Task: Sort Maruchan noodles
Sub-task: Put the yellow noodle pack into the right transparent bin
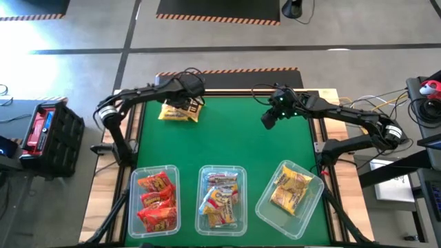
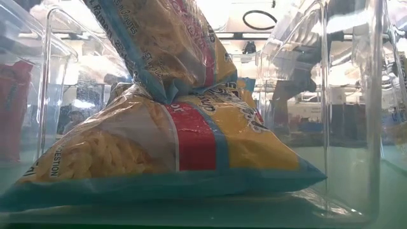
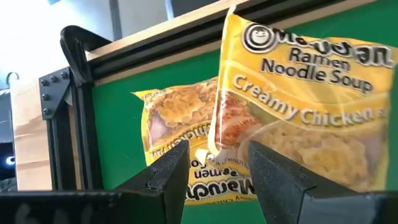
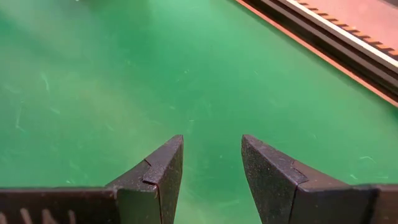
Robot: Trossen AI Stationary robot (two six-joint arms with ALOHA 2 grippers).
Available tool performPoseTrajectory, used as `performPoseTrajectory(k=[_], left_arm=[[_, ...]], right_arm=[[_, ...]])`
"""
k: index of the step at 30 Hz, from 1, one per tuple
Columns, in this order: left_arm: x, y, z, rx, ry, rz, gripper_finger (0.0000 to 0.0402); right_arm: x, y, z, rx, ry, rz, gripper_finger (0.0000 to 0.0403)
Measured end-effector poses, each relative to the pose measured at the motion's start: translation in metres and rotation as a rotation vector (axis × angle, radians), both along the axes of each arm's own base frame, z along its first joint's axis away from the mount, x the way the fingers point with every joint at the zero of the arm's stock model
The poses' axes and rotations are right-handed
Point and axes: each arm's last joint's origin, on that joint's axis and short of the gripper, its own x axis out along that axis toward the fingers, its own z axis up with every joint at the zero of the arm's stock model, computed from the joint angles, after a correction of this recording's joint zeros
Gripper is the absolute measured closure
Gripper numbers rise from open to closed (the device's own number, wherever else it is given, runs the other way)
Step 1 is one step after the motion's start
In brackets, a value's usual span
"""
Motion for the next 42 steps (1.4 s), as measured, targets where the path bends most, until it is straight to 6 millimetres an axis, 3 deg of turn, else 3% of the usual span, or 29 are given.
performPoseTrajectory(k=[10, 22, 30, 42], left_arm=[[-0.002, 0.01, -0.01, 0.116, 0.019, 0.144, 0.0255], [0.008, 0.015, -0.043, 0.028, 0.055, 0.151, 0.0255], [0.033, 0.012, -0.048, -0.101, -0.128, -0.056, 0.0255], [0.075, 0.007, -0.039, -0.295, -0.612, -0.474, 0.0255]], right_arm=[[0.0, -0.001, 0.001, -0.019, -0.001, -0.009, 0.025], [0.0, -0.001, 0.001, -0.019, -0.002, -0.009, 0.025], [0.0, -0.001, 0.001, -0.019, -0.001, -0.009, 0.025], [0.001, -0.001, 0.001, -0.023, -0.008, -0.009, 0.025]])
